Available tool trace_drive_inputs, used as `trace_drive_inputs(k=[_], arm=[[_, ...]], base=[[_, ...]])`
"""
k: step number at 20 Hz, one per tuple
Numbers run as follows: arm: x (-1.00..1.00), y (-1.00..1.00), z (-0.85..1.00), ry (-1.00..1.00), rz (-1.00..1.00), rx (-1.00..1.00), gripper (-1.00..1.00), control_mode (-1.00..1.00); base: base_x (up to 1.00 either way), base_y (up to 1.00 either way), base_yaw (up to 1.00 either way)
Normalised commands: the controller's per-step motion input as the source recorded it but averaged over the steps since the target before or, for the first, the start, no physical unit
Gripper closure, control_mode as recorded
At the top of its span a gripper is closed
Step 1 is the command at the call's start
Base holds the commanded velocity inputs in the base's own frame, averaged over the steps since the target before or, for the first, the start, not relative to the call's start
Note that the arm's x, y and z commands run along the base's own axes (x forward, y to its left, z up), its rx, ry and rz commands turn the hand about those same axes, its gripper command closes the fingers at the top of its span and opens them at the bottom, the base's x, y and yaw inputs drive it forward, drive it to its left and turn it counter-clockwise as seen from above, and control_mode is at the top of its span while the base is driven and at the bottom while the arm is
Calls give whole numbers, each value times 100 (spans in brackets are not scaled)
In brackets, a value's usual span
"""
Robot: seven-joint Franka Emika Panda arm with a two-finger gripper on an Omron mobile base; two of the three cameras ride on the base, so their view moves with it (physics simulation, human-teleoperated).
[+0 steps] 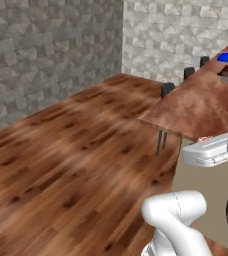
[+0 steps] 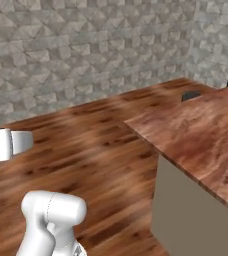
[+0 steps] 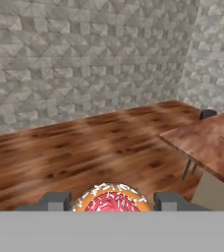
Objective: Take the cupcake and cake from the fridge and place them on the empty tray on the dining counter.
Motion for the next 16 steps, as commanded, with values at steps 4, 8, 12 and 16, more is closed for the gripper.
trace_drive_inputs(k=[4,8,12,16], arm=[[0,0,0,0,0,0,100,100],[0,0,0,0,0,0,100,100],[0,0,0,0,0,0,100,100],[0,0,0,0,0,0,100,100]], base=[[100,93,-54],[100,99,-54],[100,100,-52],[100,100,-50]])
